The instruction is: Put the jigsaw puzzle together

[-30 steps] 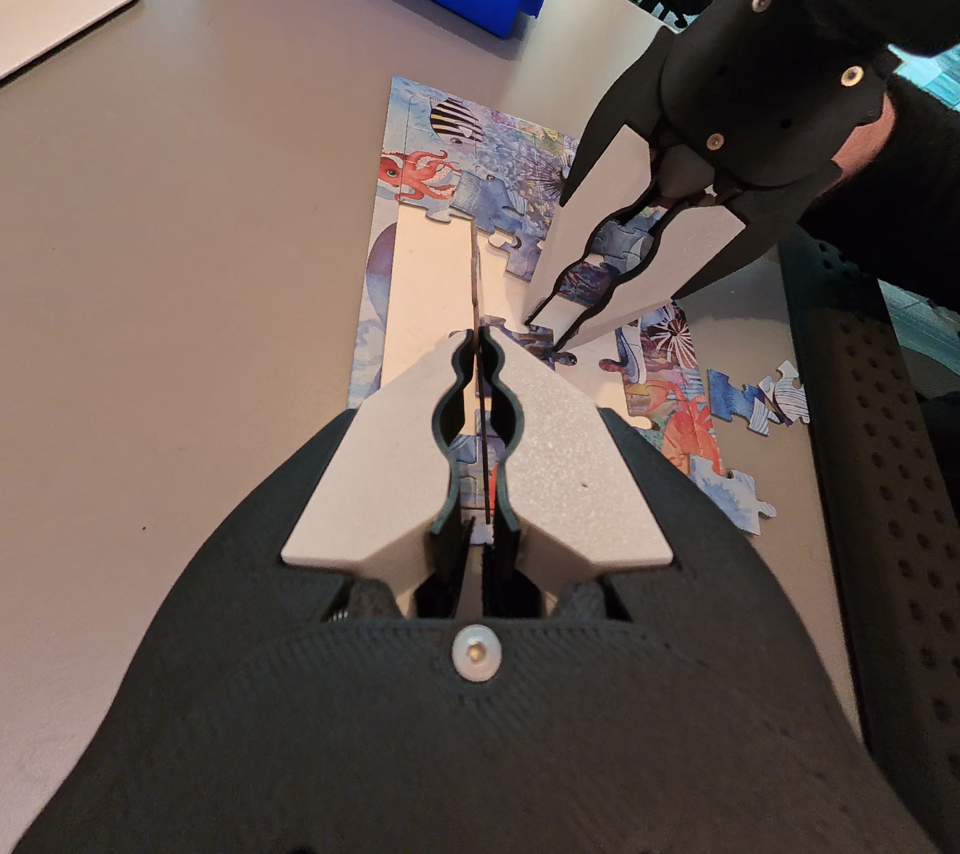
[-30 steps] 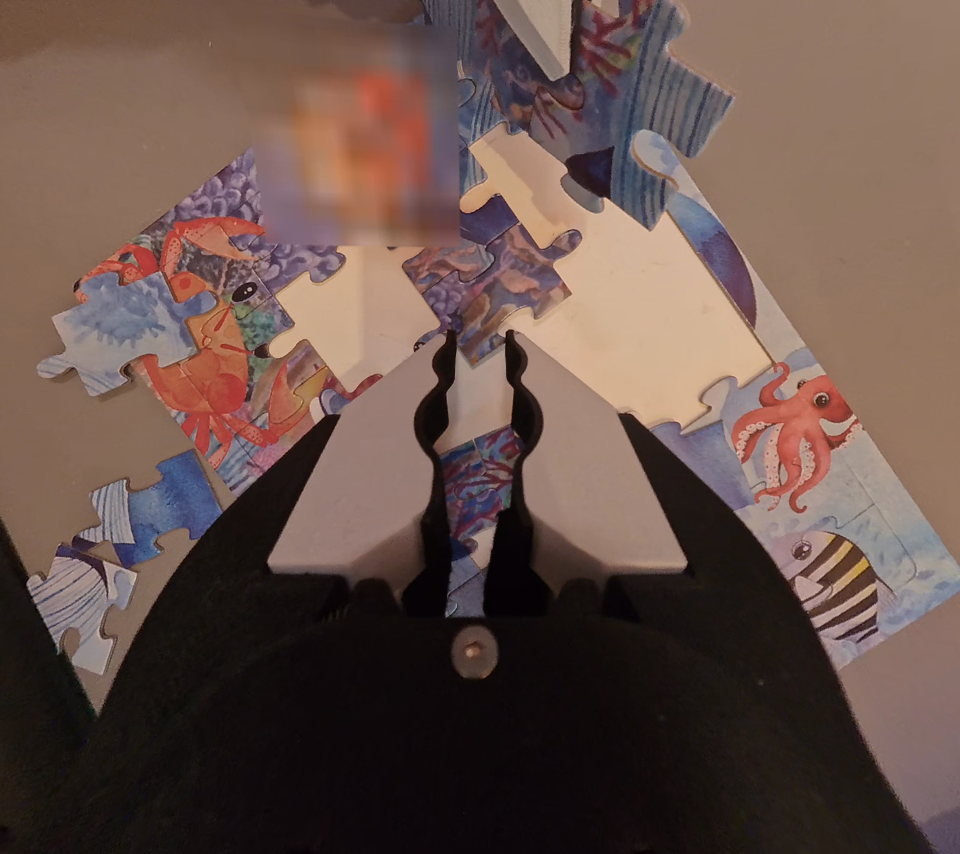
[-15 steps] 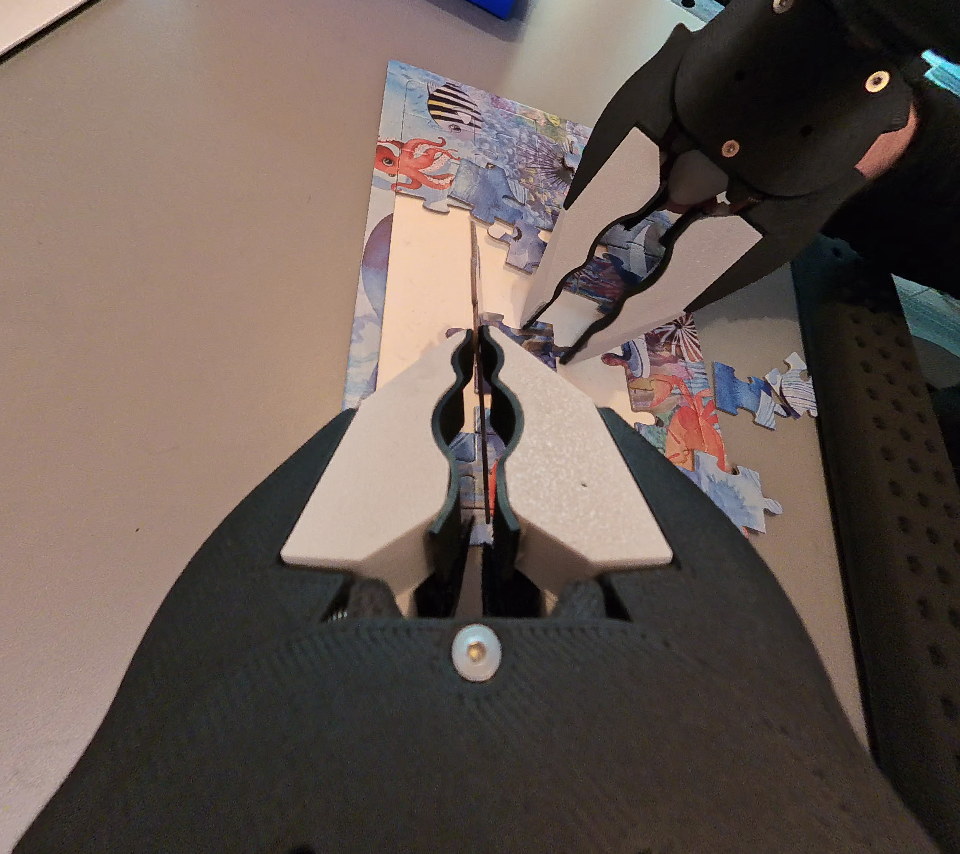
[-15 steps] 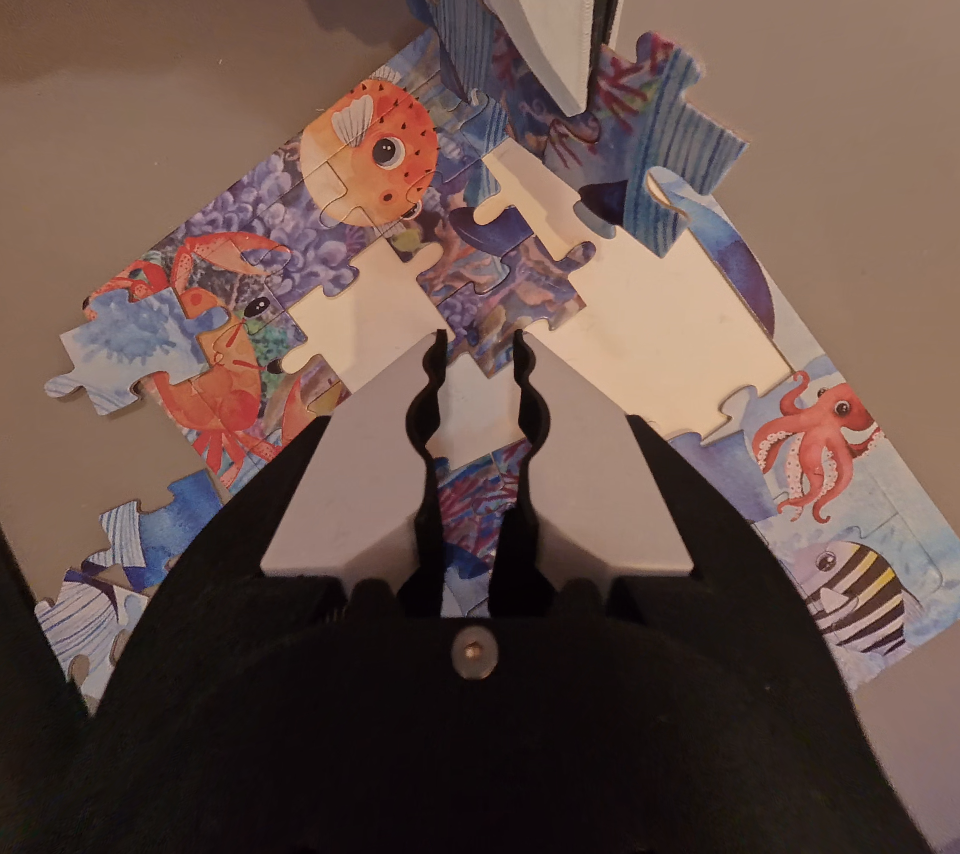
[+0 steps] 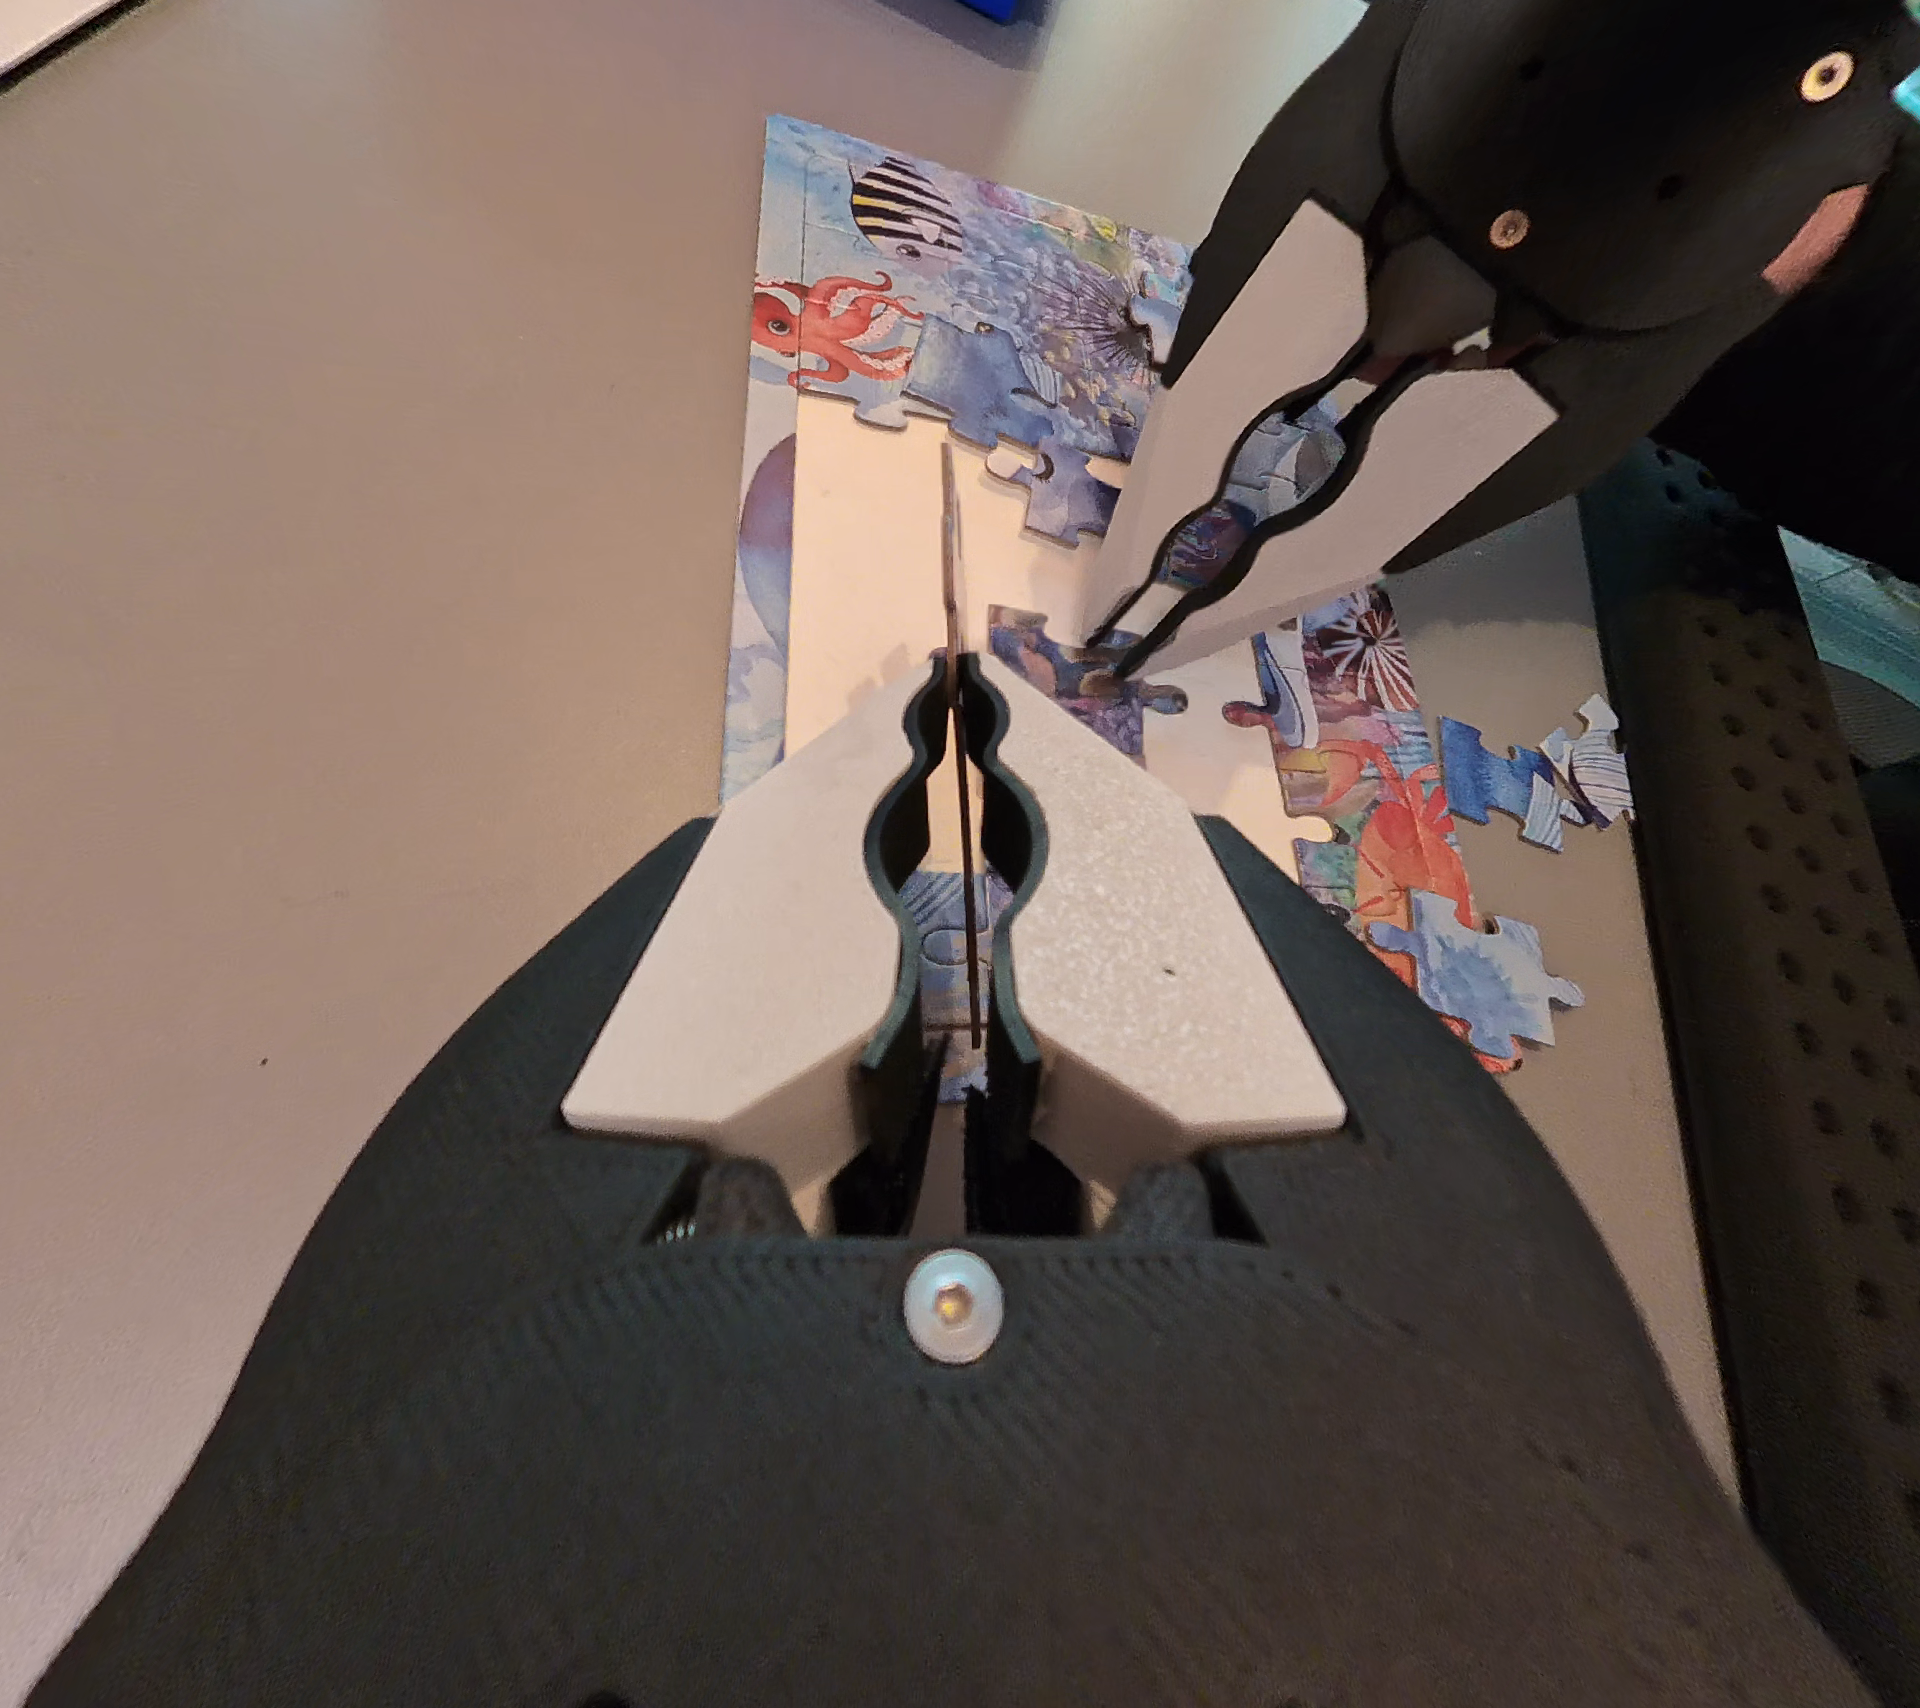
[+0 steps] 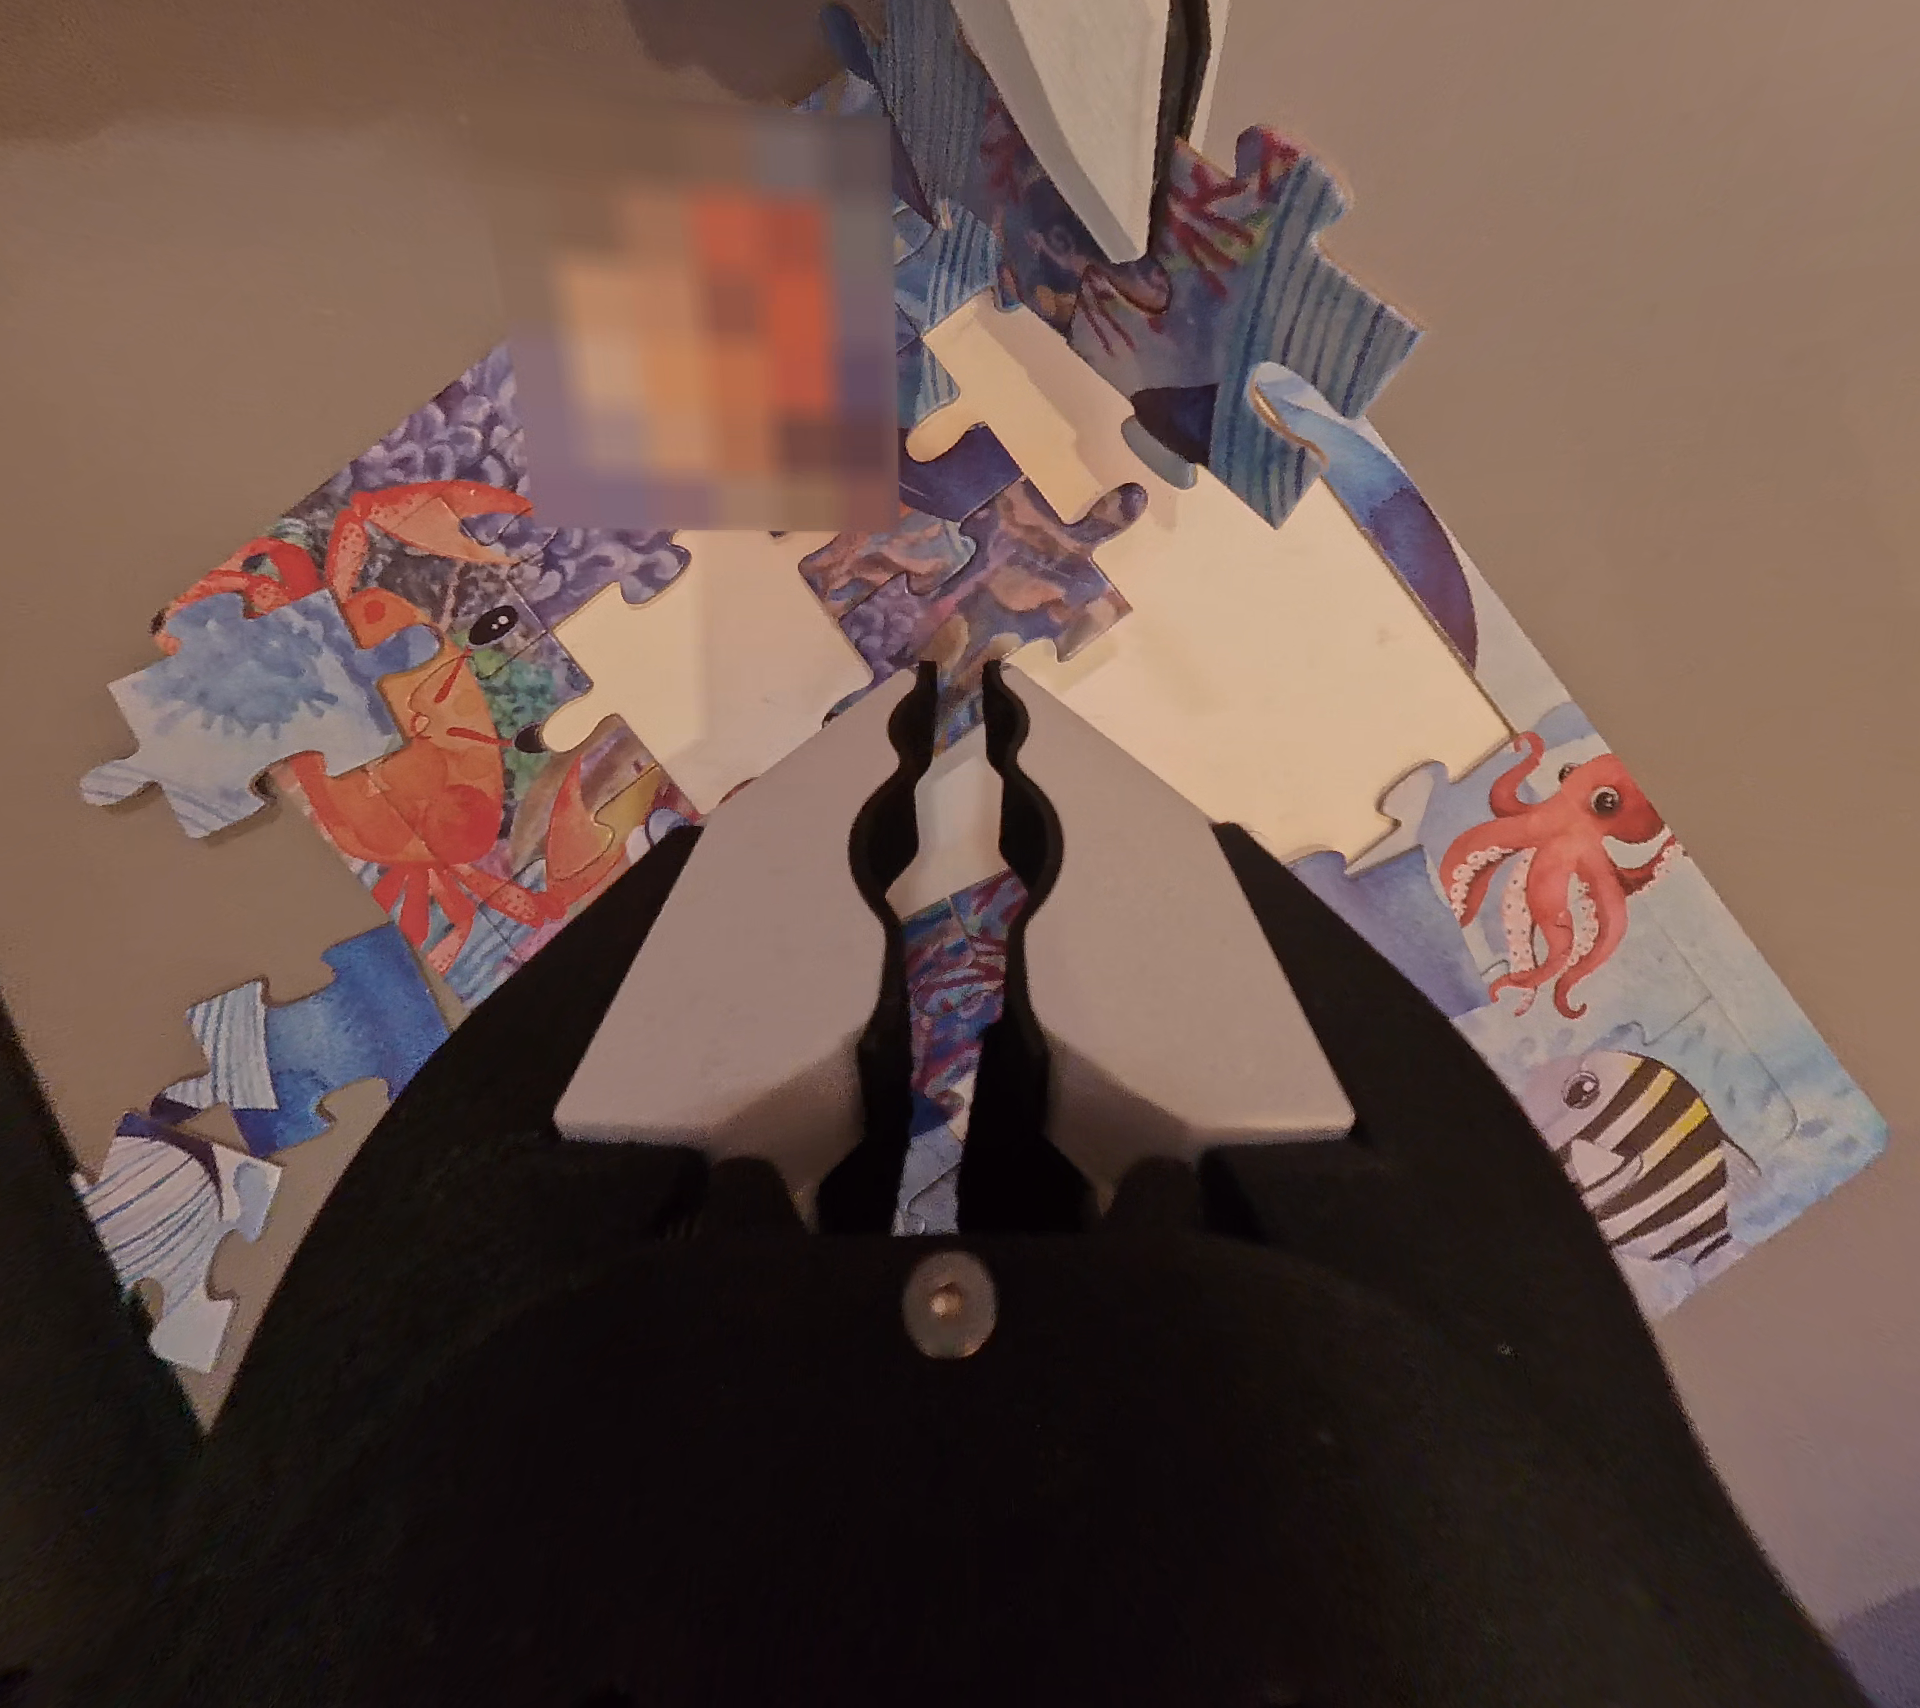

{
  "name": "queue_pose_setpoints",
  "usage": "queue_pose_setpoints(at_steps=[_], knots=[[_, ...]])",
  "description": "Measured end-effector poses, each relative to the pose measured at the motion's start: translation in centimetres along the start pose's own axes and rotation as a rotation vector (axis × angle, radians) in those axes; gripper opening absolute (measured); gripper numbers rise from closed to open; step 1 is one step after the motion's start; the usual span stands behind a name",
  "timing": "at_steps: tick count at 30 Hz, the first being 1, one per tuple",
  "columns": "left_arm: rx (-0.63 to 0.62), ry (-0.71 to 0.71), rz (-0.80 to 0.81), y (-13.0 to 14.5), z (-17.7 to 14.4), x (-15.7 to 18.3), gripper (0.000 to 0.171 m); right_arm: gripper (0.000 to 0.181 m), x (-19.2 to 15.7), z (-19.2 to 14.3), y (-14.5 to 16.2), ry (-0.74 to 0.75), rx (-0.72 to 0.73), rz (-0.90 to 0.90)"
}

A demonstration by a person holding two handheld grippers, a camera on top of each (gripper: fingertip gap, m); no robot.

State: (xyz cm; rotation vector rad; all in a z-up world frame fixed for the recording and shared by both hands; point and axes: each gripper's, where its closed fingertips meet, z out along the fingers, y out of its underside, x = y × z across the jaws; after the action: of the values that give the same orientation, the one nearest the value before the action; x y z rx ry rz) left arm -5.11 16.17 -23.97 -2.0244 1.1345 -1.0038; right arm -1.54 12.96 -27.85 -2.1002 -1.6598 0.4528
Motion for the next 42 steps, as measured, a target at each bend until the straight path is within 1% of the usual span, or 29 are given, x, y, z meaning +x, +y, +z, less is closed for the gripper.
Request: queue_pose_setpoints(at_steps=[3,7,12,18,23,25,27,30,32,33,35,38,42], knots=[[-0.005,0.001,0.0,0.1,0.1,0.0,0.0,0.009,-0.6,-0.5,-0.1,-0.048,0.012,0.008],[-0.004,-0.001,-0.001,0.1,0.1,0.0,0.0,0.011,-1.9,-1.4,-1.2,-0.139,0.11,0.04],[-0.009,-0.001,-0.001,0.2,0.2,0.0,0.0,0.019,-2.4,-0.7,-0.4,-0.104,0.061,-0.017],[-0.007,-0.001,-0.001,0.1,0.2,0.0,0.0,0.013,-3.3,-0.8,-1.1,-0.149,0.104,0.003],[-0.006,0.002,0.011,-0.1,0.2,0.4,0.0,0.015,-2.6,-0.8,-0.5,-0.12,0.081,0.014],[-0.008,0.004,0.017,-0.2,0.3,0.5,0.0,0.025,-2.1,-0.6,-0.2,-0.105,0.071,0.036],[-0.014,0.003,0.016,-0.1,0.4,0.5,0.0,0.042,-1.5,-0.3,-0.1,-0.068,0.062,0.037],[-0.019,-0.001,0.013,0.1,0.4,0.3,0.0,0.066,-1.8,0.3,-0.8,-0.064,0.077,-0.001],[-0.017,-0.001,0.012,0.1,0.4,0.3,0.0,0.071,-1.8,0.9,-0.7,-0.057,0.056,-0.025],[-0.017,0.0,0.012,0.1,0.4,0.3,0.0,0.071,-1.8,1.2,-0.7,-0.058,0.046,-0.028],[-0.017,0.0,0.011,0.1,0.4,0.2,0.0,0.059,-1.8,1.7,-0.6,-0.055,0.033,-0.043],[-0.016,0.0,0.009,0.1,0.3,0.1,0.0,0.054,-1.6,1.8,-0.9,-0.048,0.044,-0.041],[-0.013,-0.001,0.008,0.1,0.2,0.0,0.0,0.052,-1.6,1.8,-0.9,-0.044,0.041,-0.051]])
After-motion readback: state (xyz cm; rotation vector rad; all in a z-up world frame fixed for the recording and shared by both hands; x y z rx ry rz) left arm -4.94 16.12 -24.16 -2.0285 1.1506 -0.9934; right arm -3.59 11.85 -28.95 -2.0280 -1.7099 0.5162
